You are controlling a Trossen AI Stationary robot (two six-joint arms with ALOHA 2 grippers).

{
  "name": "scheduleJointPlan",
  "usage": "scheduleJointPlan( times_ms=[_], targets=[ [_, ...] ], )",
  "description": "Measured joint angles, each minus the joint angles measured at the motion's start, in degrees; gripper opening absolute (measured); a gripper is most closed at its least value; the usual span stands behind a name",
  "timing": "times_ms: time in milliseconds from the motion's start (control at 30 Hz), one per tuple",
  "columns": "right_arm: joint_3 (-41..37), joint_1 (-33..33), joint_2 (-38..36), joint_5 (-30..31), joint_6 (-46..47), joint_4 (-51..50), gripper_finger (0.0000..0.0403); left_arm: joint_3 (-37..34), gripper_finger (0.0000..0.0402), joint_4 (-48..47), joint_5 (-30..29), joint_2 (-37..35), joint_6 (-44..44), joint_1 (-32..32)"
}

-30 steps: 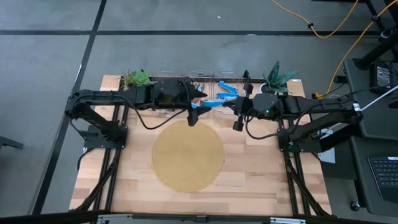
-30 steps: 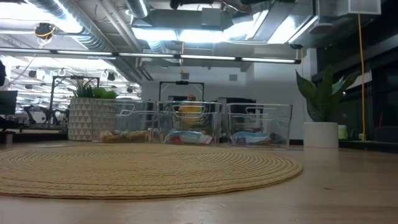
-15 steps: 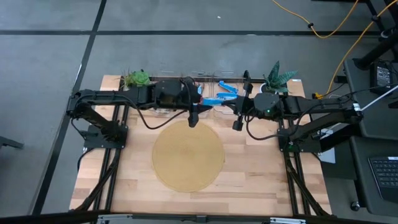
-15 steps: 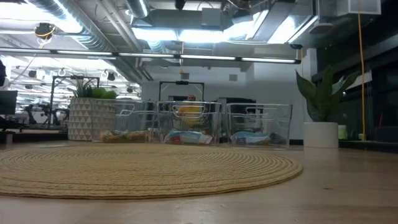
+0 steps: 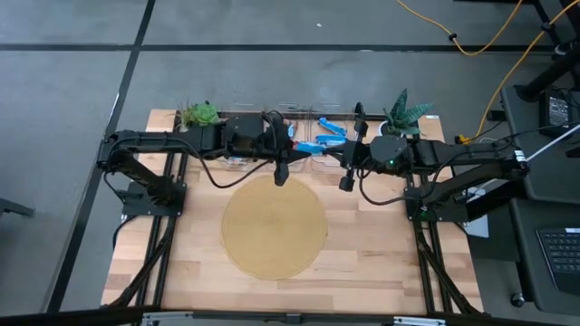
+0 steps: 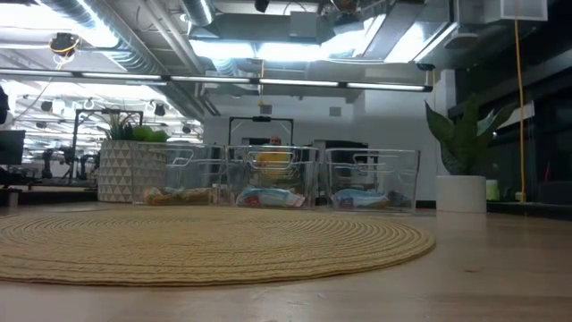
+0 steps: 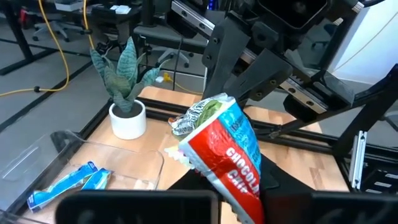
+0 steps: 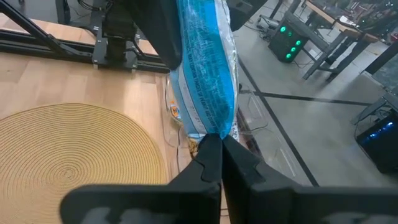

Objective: Pick and place Granola Bars by type
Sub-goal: Put the red granola bar into the middle transparent bin

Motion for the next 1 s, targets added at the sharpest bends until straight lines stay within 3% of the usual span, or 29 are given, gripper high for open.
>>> scheduleJointPlan(
  times_ms=[167, 333, 600, 833, 1000],
  targets=[
    [0.00, 0.00, 0.00, -0.05, 0.00, 0.07, 0.0010, 0.00, 0.0010, 0.00, 0.00, 0.00, 0.31, -0.04],
    [0.00, -0.02, 0.00, -0.80, 0.03, 0.14, 0.0040, 0.00, 0.0006, -0.02, 0.44, -0.06, 0.42, -0.07],
    [0.00, 0.00, -0.10, -1.08, -2.52, 2.67, 0.0144, 0.02, 0.0005, -1.16, 0.03, -0.09, 0.44, -0.04],
    [0.00, 0.00, -2.16, 6.03, -4.39, 2.45, 0.0231, 0.04, 0.0004, -3.66, -1.80, -0.09, 0.46, 0.41],
    [0.00, 0.00, -4.75, 13.64, -5.98, 2.11, 0.0263, 0.04, 0.0004, -7.68, -3.80, -0.11, 0.45, 2.28]
  ],
)
